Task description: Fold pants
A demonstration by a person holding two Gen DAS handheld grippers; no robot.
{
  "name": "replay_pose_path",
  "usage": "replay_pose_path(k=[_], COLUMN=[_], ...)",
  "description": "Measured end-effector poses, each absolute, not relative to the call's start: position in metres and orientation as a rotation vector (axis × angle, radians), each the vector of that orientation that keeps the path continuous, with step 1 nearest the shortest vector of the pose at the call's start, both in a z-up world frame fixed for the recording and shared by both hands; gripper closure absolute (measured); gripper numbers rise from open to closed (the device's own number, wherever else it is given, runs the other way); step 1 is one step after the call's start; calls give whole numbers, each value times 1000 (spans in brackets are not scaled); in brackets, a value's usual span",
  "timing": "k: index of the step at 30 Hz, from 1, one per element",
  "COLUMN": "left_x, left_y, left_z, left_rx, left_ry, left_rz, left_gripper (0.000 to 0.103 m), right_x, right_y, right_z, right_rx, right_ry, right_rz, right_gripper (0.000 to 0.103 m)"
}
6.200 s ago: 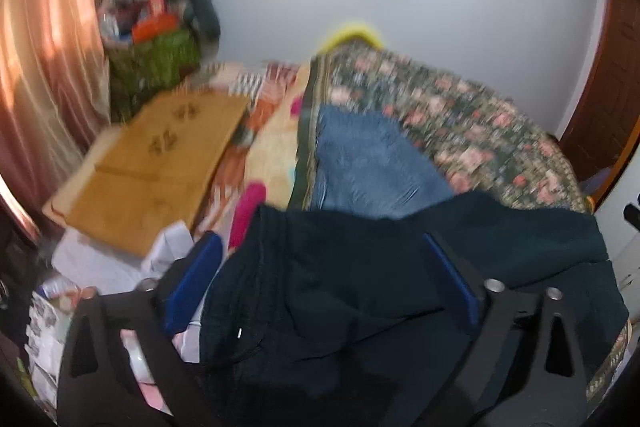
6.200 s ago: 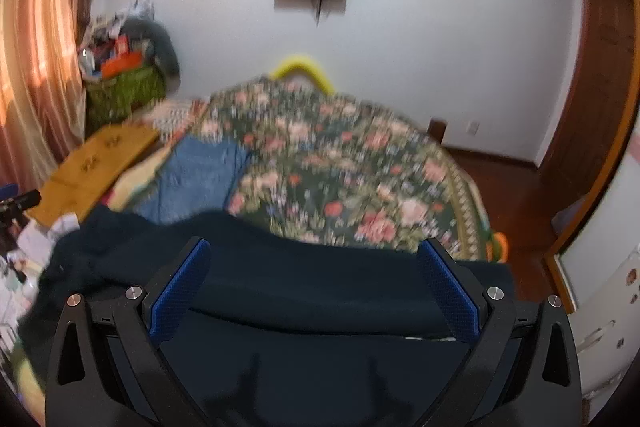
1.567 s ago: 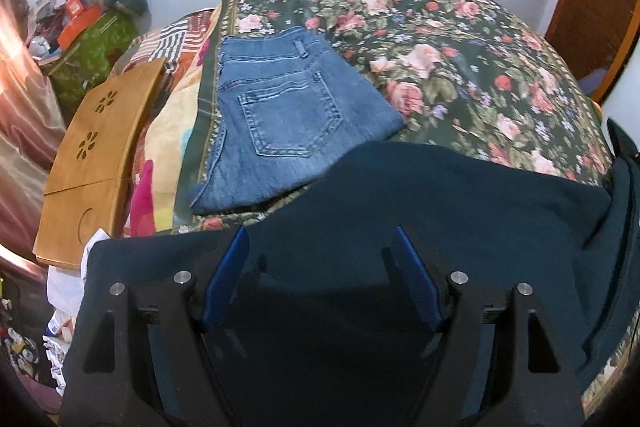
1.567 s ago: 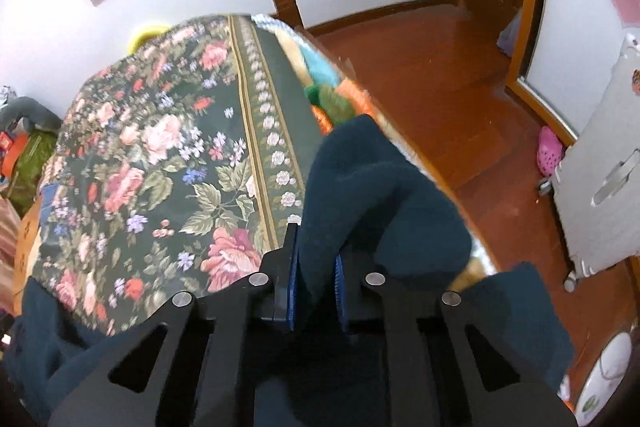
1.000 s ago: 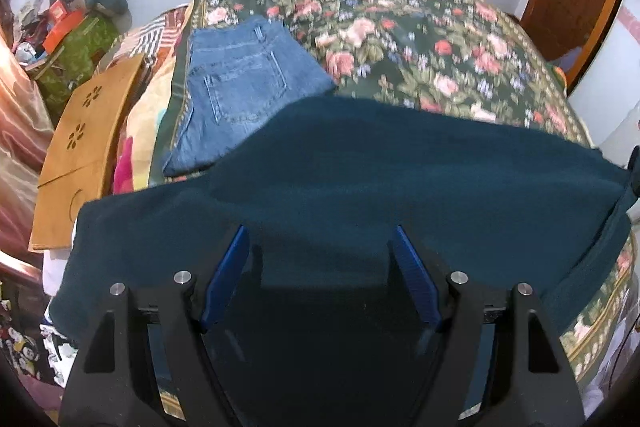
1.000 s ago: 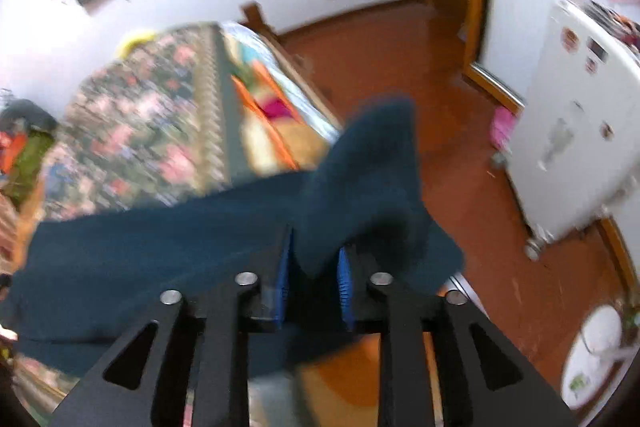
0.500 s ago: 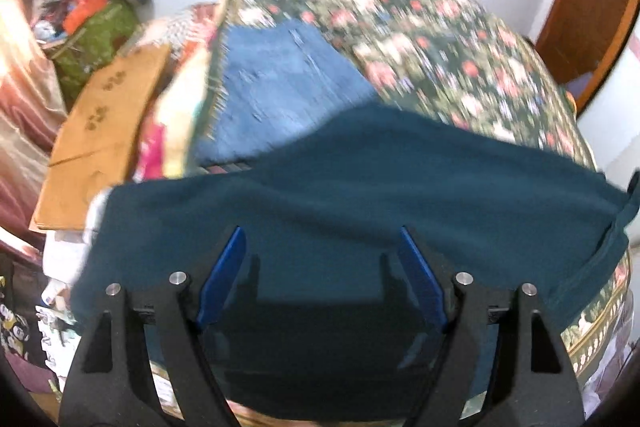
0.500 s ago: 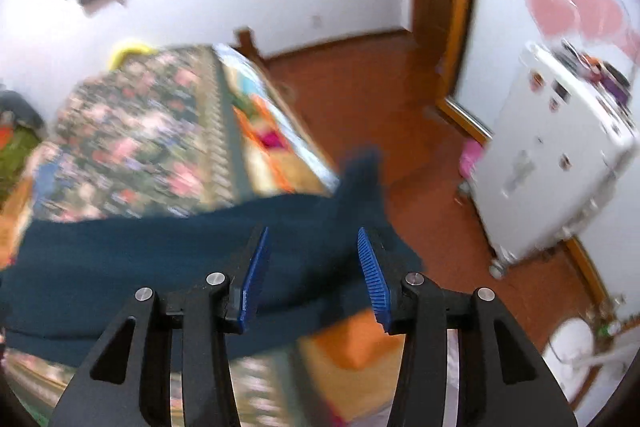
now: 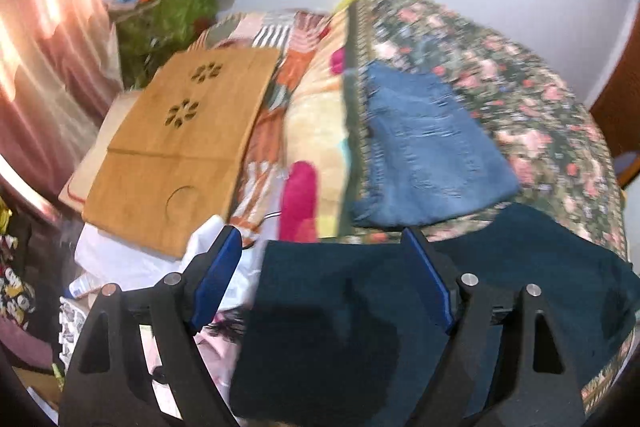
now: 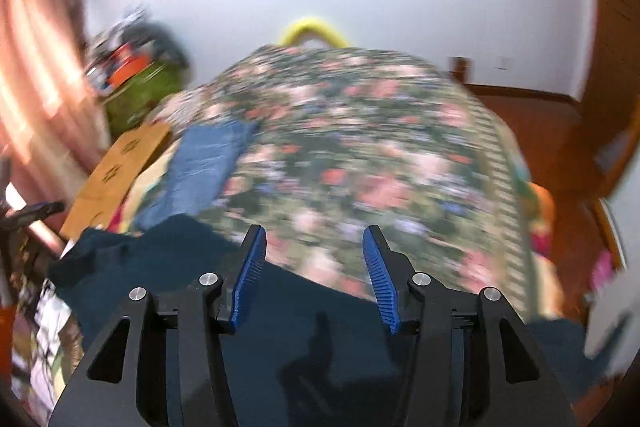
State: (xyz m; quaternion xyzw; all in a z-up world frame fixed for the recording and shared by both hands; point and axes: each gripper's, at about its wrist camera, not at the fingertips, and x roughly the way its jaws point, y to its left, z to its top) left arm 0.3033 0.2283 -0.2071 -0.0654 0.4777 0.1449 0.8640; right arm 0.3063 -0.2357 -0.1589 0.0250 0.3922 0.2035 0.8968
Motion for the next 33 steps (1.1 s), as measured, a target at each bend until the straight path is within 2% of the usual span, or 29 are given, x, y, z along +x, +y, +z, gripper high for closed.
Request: replay_pose_path(k=[11,17,18,19,21,22,23,25,26,27,33], left_x=[326,308,303,299,290,289,284,280,278,275,270], left_y=[278,272,271,270,267,264,259,253,251,251,260], left_z=[-303,-335,-336,-335,-330,-328,-323,-316,-312,-307,-286], left_rx=[-302,-344,-369,-387,-389,-368,-334,-272,-241,-206,-147], left_ry=[1252,1298,1279,1264,1219,1200,1175,1148,1134,1114,1022], left_rz=[249,189,174,156,160,180,200,240,260,285,357], left_gripper=[21,23,30,42,50,57,62,79,81,85,85], right_x=[353,379,379,377,370,367,363,360,357,354,353], right_y=[-82,-41,-37,-35,-30,-28,-26,-25,-25,-26,-19], right_z=[-212,-250,-256,-257,-259,-259,-258,-255,-251,-246,-218], right_rx=[-148,-175,-170,-161,-147,-156,-177,-191,-204,-214,-263], right_ry=[966,1100,1114,1115,1099,1091,1080,1059,1035,1012,889], right_rz=[716,786,802,814,844,847,834,832,825,817,758], right_gripper=[56,56,56,56,61,71,76,86,95,96,98])
